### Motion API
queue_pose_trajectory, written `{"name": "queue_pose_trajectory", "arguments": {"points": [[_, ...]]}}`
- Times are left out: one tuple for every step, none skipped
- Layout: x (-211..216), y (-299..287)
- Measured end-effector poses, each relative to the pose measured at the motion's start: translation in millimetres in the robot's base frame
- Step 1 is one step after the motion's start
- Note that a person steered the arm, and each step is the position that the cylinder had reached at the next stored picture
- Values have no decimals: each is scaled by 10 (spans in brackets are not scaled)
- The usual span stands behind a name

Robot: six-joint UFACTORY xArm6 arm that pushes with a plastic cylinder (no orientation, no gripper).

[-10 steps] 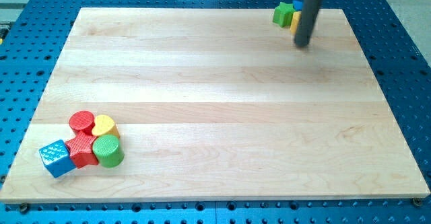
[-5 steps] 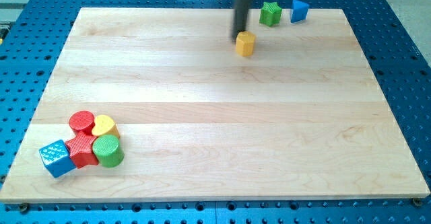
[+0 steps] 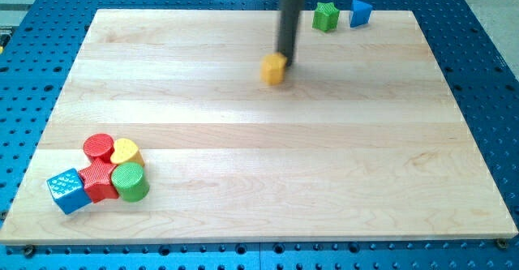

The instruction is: Move the yellow blocks to the red blocks

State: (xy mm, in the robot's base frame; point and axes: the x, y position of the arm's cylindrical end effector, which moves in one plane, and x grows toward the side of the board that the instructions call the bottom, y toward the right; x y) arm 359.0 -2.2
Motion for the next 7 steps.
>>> {"name": "queue_pose_trajectory", "arguments": {"points": [[626, -1247], [430, -1144], [224, -367], [608, -413], [1160, -1166], [1258, -1172], [1293, -576]]}}
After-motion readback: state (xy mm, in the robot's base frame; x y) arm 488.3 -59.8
